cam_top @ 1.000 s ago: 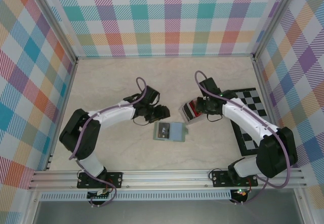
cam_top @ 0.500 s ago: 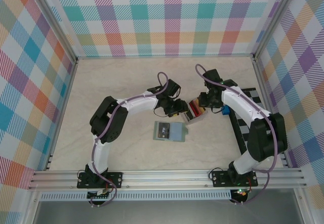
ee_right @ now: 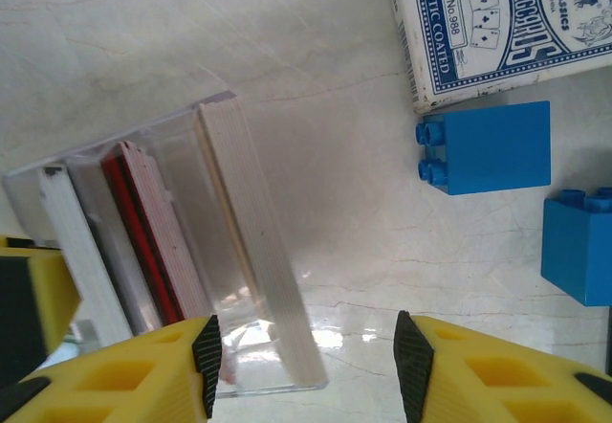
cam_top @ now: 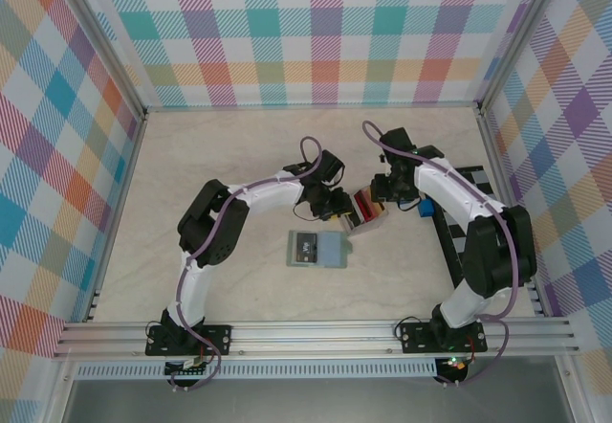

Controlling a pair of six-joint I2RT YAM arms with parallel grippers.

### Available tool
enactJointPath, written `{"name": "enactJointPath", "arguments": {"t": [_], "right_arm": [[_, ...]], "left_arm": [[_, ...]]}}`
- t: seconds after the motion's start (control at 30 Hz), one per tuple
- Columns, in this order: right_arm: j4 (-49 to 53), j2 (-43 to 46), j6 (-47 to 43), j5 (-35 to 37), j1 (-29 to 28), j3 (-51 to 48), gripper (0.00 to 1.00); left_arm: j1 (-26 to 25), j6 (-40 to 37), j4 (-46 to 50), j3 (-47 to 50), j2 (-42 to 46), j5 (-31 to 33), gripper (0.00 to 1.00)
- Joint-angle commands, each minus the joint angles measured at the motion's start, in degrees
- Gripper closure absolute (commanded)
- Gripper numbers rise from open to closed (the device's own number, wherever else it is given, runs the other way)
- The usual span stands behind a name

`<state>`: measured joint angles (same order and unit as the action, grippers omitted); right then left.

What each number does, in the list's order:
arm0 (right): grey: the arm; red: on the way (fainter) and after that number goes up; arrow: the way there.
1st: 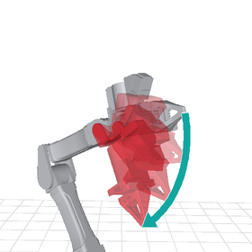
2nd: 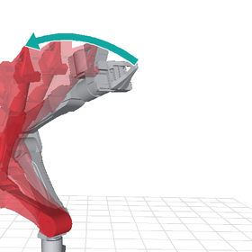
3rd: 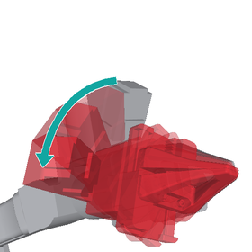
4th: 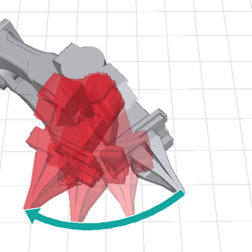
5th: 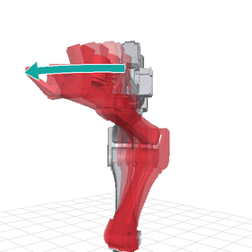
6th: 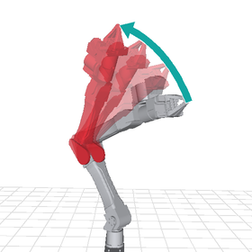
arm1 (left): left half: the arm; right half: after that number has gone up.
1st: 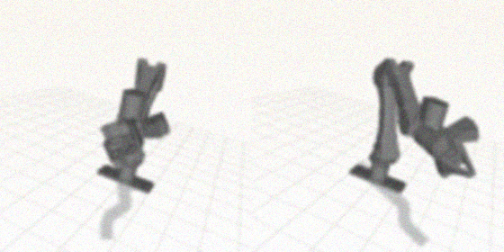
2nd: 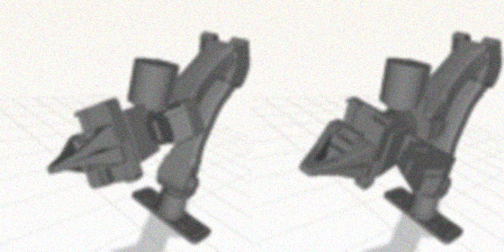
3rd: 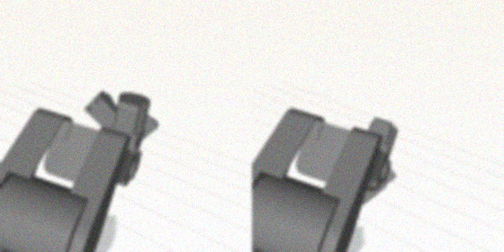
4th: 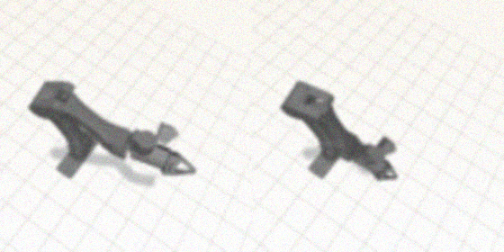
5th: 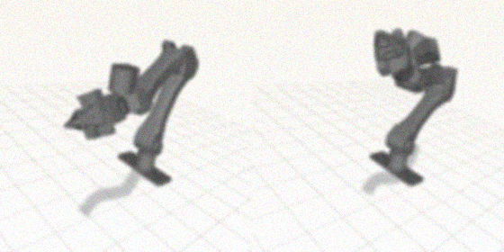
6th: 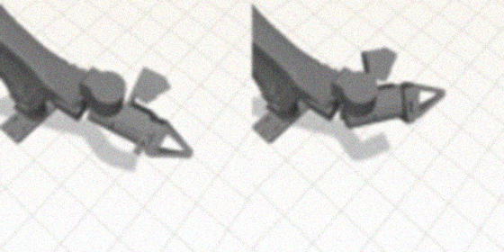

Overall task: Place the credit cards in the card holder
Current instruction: Move the storage box to the center of the table, then pick up the credit card from the storage box.

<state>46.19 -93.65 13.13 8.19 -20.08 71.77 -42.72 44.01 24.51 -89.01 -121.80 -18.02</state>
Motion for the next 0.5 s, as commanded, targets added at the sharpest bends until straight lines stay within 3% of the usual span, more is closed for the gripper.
{"name": "enactJointPath", "arguments": {"t": [0.0,0.13,0.47], "right_arm": [[2.67,-0.78,-2.60,0.15,0.05,2.34,0.47],[3.05,-2.18,-3.72,-4.58,-0.22,3.61,0.47],[2.91,-7.66,-4.51,-2.62,-1.36,6.08,0.47]], "left_arm": [[-0.21,-3.85,7.10,-0.90,-0.75,4.65,0.69],[-0.12,-6.79,8.38,-2.47,-1.11,4.44,0.70],[-0.06,-8.15,9.17,-3.89,-2.39,2.99,0.70]]}}
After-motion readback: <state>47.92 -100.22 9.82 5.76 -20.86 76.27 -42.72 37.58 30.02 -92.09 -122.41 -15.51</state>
